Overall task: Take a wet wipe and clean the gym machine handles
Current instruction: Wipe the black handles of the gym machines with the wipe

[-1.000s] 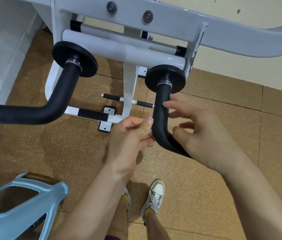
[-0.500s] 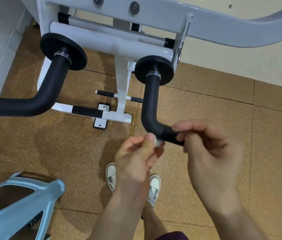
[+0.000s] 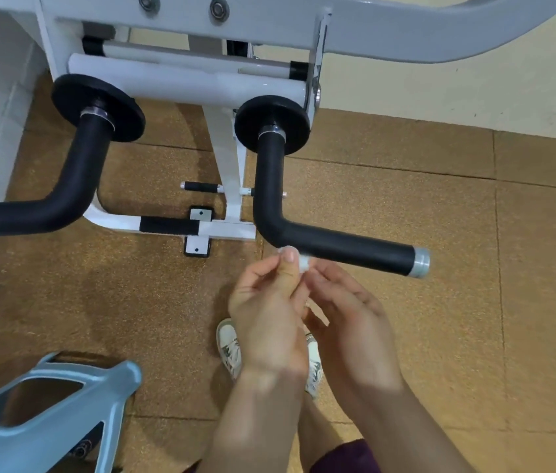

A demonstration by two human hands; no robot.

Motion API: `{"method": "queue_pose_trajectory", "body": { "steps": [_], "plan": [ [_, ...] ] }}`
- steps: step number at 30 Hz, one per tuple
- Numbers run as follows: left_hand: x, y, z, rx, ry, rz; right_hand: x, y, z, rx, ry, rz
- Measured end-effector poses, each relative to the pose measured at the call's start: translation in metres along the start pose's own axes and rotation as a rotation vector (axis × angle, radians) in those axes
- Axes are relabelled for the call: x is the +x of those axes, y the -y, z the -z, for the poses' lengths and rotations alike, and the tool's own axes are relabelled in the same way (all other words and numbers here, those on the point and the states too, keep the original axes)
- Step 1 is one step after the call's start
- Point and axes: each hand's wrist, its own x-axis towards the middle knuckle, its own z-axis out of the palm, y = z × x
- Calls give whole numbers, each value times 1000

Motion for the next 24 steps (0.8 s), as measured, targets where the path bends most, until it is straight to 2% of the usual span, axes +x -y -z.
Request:
{"method": "queue_pose_trajectory", "body": {
  "steps": [4,7,10,16,19,21,24],
  "plan": [
    [-18,16,-10,-12,19,63,-2,6,9,211,45,-48],
    [-21,20,-12,131,64,27,-3,10,19,264,55,-49],
    [-20,22,-9,370,106,-86,-1,10,23,224,41,-34],
    [-27,13,-1,566,183,-250,7,2,11,299,5,-75],
    [-29,5,9,878,201,-444,7,1,4,441,53,-124],
    [-28,-4,13,1116,196,-620,9,5,3,601,21,-156],
    [-31,-13,13,1175,238,-685,9,19,15,751,-121,-115]
  ]
}}
